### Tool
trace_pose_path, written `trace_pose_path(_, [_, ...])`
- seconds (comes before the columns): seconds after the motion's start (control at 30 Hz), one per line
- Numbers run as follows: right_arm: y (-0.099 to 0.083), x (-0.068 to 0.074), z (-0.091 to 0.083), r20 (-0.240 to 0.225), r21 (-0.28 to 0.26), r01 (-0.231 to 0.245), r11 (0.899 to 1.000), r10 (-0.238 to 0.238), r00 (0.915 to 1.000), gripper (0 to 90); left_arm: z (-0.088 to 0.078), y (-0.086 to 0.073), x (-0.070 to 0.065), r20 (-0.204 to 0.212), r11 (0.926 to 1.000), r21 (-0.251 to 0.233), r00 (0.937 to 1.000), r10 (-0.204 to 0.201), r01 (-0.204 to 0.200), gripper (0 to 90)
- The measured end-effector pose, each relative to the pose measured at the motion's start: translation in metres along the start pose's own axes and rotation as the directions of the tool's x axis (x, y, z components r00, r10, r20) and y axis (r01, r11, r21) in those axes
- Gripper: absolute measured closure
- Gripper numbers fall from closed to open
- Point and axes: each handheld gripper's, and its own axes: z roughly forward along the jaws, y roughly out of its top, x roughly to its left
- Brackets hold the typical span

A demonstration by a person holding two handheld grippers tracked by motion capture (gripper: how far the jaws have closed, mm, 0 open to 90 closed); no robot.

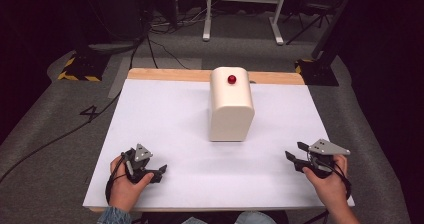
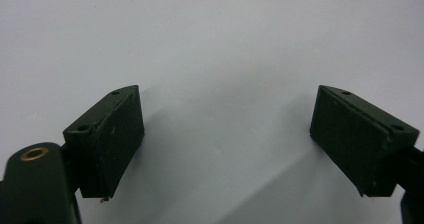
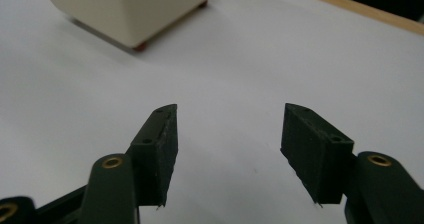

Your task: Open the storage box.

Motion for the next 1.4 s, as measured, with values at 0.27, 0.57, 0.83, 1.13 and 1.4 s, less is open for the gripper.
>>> trace_pose_path(0.27, [0.038,0.017,0.030,-0.047,-0.108,-0.007,0.994,0.002,0.9989,39.8,0.000,0.000,0.000,0.001,1.0000,-0.001,1.0000,-0.001,0.001,14.1])
trace_pose_path(0.57, [0.058,0.027,0.076,-0.030,-0.143,-0.068,0.987,0.064,0.9975,41.9,0.000,0.000,0.001,0.004,1.0000,0.001,1.0000,-0.004,0.004,14.0])
trace_pose_path(0.83, [0.060,0.043,0.100,0.016,-0.146,-0.078,0.986,0.081,0.9966,49.8,0.000,0.000,0.001,0.005,1.0000,0.001,1.0000,-0.006,0.006,14.0])
trace_pose_path(1.13, [0.063,0.081,0.093,-0.037,-0.158,0.014,0.987,-0.020,0.9991,54.9,0.000,0.000,0.001,0.005,1.0000,0.002,1.0000,-0.004,0.004,14.0])
trace_pose_path(1.4, [0.075,0.130,0.093,-0.139,-0.191,0.098,0.977,-0.125,0.9823,42.7,0.000,0.000,0.000,0.005,1.0000,0.000,1.0000,-0.007,0.007,14.0])
